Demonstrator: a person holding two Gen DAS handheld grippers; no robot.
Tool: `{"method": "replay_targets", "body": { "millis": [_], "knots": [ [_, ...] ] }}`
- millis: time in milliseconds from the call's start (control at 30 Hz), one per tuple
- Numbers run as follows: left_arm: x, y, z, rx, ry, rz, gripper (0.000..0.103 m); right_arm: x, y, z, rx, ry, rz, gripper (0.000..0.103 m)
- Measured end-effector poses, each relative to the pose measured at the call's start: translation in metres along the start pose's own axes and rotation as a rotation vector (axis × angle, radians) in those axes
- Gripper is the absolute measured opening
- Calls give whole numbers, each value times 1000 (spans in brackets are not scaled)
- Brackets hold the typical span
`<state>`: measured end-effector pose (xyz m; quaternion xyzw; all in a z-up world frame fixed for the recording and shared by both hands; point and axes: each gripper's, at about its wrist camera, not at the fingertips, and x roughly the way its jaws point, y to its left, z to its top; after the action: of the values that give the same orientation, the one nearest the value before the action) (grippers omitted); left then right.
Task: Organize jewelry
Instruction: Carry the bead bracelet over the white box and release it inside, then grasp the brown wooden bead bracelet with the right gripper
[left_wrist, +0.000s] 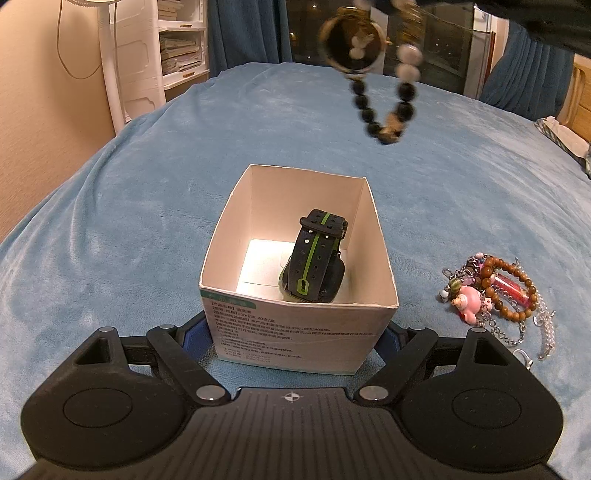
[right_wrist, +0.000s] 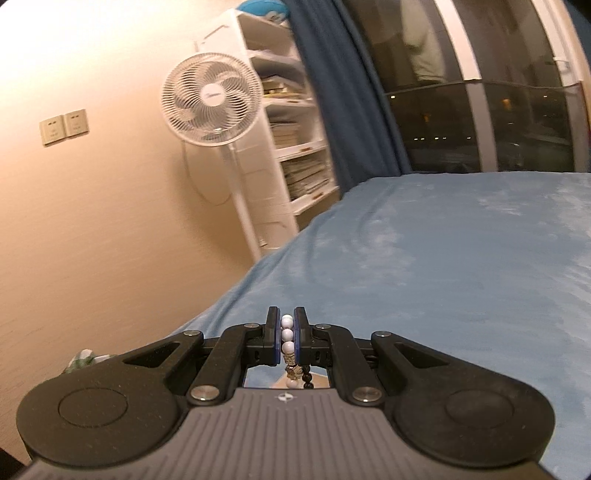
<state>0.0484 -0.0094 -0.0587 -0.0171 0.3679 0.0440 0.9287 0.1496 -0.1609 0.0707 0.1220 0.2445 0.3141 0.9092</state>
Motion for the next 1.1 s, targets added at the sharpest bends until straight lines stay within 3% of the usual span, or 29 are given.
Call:
{"method": "replay_targets", "body": {
  "millis": [767,967,1100],
  "knots": [
    [-1,0,0,-2,2,-1,60,20,2,-4,27,53,59,103],
    [0,-1,-2,-1,4,-3,60,4,-38,1,161,-21,-57,103],
    [-1,-2,-1,-2,6,-4,60,-17,-82,2,221,-86,-293,103]
  ]
}}
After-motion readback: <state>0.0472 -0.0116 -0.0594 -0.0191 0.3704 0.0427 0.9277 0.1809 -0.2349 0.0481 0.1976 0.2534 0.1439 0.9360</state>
